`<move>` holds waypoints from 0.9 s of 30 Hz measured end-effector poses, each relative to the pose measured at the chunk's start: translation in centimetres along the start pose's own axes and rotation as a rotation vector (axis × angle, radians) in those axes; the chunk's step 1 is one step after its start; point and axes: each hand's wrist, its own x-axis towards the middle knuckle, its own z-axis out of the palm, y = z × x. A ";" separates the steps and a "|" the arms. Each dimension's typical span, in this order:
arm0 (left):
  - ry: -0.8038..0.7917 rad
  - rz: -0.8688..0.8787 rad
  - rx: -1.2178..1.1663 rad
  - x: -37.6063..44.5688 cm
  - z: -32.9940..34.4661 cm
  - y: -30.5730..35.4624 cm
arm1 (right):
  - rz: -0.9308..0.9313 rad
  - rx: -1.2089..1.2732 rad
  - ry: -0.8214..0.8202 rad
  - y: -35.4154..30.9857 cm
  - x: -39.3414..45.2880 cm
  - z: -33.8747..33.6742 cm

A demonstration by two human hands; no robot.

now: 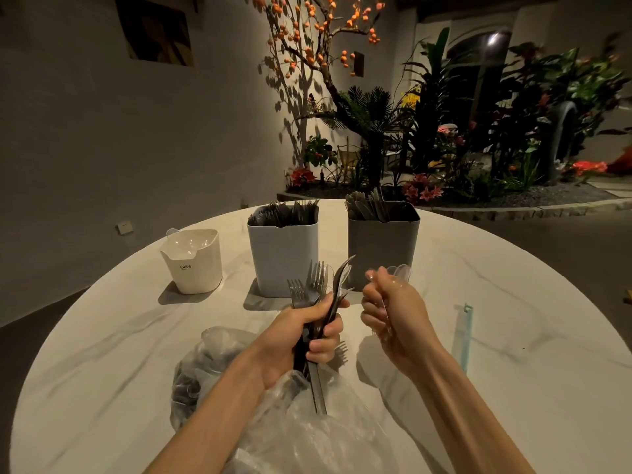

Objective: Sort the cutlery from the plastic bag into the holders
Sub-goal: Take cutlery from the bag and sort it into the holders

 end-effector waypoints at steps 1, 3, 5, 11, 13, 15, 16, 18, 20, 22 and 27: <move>0.002 -0.003 0.000 0.0 0.0 0.0 | 0.002 -0.060 -0.014 0.1 -0.1 0.0; 0.000 -0.014 0.003 0.0 0.0 0.0 | -0.004 -0.203 -0.034 0.2 -0.2 0.2; -0.007 -0.025 -0.005 0.0 -0.1 0.0 | -0.031 -0.334 -0.070 0.4 -0.4 0.3; -0.018 -0.020 0.066 -0.1 0.1 -0.2 | -0.197 -0.125 0.186 0.2 0.1 -0.2; 0.027 -0.004 0.069 0.0 -0.1 -0.2 | -0.186 -0.018 0.241 -0.5 0.4 -0.9; 0.086 0.025 0.078 0.2 -0.2 -0.3 | -0.143 0.022 0.209 -0.6 0.7 -1.1; 0.113 0.048 0.083 0.4 -0.2 -0.4 | -0.117 0.032 0.167 -0.5 0.7 -0.8; 0.157 0.077 0.110 0.7 -0.2 -0.6 | -0.073 0.041 0.053 0.0 0.3 0.0; 0.191 0.081 0.143 0.7 0.0 -0.7 | -0.081 -0.020 -0.038 0.5 -0.1 0.5; 0.233 0.086 0.166 0.8 0.0 -0.7 | -0.165 -0.243 -0.022 0.9 -0.1 0.4; 0.295 0.116 0.230 0.7 0.2 -0.8 | -0.446 -0.659 -0.044 1.4 0.1 0.3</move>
